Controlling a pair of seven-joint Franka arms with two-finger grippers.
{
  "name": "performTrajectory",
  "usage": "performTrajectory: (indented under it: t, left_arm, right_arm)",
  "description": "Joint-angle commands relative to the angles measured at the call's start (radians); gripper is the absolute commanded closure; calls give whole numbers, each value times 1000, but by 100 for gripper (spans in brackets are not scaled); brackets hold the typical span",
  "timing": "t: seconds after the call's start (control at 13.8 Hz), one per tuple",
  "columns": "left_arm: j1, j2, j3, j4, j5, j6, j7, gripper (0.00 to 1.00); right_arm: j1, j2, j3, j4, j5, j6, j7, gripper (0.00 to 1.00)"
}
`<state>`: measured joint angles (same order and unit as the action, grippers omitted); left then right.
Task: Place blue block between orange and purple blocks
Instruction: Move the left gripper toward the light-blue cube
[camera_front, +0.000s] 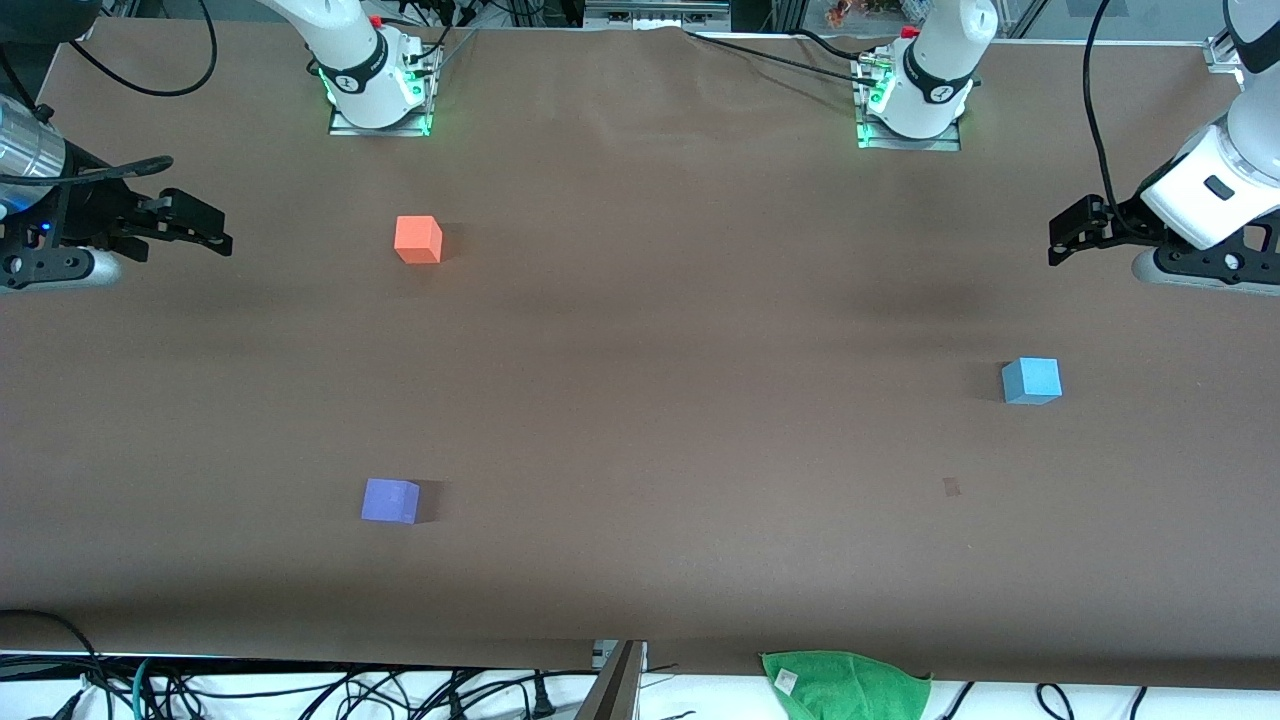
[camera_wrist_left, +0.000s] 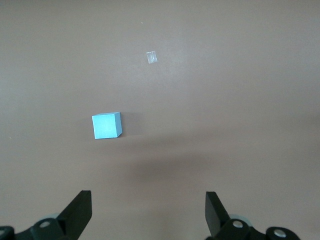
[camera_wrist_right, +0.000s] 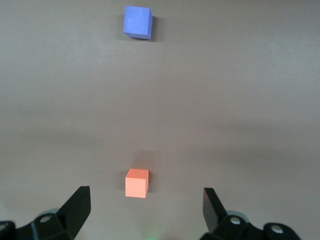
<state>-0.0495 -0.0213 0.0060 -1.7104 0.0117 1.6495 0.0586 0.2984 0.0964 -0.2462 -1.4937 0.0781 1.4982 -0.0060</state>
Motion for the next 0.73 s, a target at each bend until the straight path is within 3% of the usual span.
performTrajectory:
  t: [0.0,0.36,0.65]
  left_arm:
    - [0,12,2,26,25,-19,-5,0]
    - [0,14,2,26,25,-22,-14,0]
    - [0,14,-1,28,25,-40,-17,0]
  right_arm:
    - [-33,-27,11,-33,0,14,-17,1]
    - [-176,-27,146,-34,2,11,-19,1]
    - [-173,-29,147,-31,2,14,-19,1]
